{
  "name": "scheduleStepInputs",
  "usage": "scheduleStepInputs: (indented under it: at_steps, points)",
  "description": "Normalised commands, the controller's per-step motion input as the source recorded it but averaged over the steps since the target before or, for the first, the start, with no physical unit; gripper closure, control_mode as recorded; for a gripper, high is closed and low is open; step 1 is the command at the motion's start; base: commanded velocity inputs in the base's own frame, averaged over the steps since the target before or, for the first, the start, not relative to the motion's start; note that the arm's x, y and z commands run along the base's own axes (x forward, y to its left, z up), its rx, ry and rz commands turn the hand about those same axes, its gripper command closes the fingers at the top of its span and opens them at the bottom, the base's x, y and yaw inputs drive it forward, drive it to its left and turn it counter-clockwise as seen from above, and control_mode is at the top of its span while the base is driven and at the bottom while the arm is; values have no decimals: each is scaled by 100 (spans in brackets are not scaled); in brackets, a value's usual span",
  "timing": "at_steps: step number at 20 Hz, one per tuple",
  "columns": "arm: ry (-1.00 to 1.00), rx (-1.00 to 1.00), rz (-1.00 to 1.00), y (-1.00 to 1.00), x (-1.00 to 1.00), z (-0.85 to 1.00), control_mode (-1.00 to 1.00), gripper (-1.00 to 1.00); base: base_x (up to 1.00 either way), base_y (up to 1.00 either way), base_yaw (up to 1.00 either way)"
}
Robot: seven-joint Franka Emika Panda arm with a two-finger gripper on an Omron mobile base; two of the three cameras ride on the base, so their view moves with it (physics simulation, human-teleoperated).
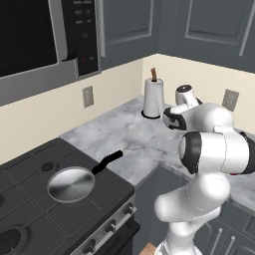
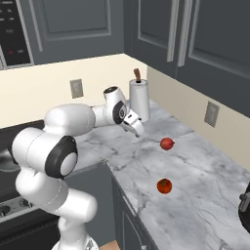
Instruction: Place the pan on the front right burner on the stove. Then place the tomato and the onion in the pan and turn on the front right burner.
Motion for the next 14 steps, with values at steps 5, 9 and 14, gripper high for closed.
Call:
scheduleStepInputs:
  at_steps: [5, 9, 14]
  points:
    - [0, 0, -5, -43, 3, -9, -100, -100, 0, 0, 0]
    - [0, 0, -3, -40, 1, -12, -100, -100, 0, 0, 0]
    - [-3, 0, -1, -35, 0, -14, -100, -100, 0, 0, 0]
